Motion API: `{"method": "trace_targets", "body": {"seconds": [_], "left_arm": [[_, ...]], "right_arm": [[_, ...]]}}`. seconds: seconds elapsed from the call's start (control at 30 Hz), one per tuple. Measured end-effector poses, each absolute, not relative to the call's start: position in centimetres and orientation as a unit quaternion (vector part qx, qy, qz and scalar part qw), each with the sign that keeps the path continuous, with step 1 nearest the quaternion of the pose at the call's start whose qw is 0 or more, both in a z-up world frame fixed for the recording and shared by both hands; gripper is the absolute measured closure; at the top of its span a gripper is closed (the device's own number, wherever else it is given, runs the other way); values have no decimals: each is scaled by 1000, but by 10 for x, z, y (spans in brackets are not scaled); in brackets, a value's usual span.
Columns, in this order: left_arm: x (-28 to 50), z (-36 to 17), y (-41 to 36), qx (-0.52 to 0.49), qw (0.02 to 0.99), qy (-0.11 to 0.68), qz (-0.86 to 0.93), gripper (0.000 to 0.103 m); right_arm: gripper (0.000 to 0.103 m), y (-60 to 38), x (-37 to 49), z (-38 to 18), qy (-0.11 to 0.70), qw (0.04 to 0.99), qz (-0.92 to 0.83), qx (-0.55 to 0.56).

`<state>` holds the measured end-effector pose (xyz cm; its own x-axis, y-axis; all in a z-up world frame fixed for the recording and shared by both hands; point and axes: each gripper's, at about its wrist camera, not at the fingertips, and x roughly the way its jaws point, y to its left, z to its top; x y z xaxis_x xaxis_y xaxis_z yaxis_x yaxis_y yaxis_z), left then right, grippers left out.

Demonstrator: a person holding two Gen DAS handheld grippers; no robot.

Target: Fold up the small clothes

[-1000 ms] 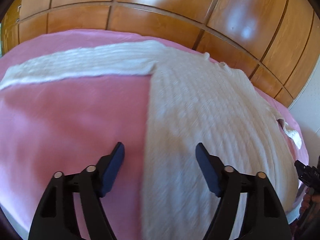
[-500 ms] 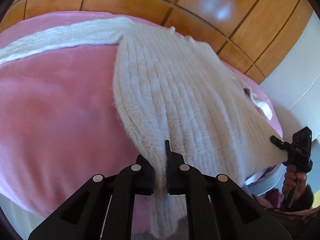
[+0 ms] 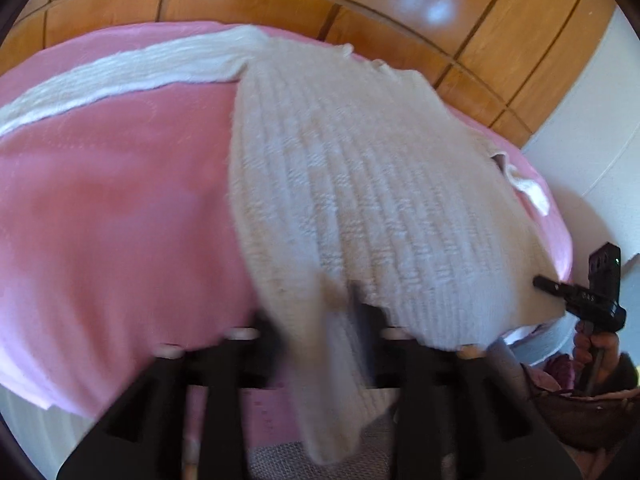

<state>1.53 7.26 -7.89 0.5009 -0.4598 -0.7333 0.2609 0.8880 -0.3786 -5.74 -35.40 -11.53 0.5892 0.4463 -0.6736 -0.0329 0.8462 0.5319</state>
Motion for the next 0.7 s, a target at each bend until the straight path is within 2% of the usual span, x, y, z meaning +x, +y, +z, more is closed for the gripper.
{"method": "trace_targets", "body": {"seconds": [0.03,0.07,0.13,0.2,0.23,0.3,0.37,0.47,0.7], "left_arm": [[16,-75,76,-118,865,441,-208,33],[16,-72,80,-126,870,430,-205,30],[24,-68,90,-148,874,420,-195,30],[37,-69,105,-178,877,416,-164,27],[43,-70,112,-192,876,416,-150,26],[56,-72,127,-227,872,418,-117,25],[69,-75,145,-274,864,414,-86,25],[88,-77,163,-307,861,402,-48,20],[122,-79,199,-323,864,387,-2,20]], "right_arm": [[61,-355,-56,-103,416,873,132,220],[52,-355,-53,-92,401,886,122,199],[48,-355,-46,-73,377,908,98,156],[36,-352,-30,-59,360,923,61,117],[23,-349,-22,-55,359,927,43,100],[16,-336,1,-49,352,934,9,54],[2,-321,21,-46,336,941,3,34],[2,-299,53,-50,321,947,-3,4],[2,-274,124,-78,332,939,-63,-67]]}}
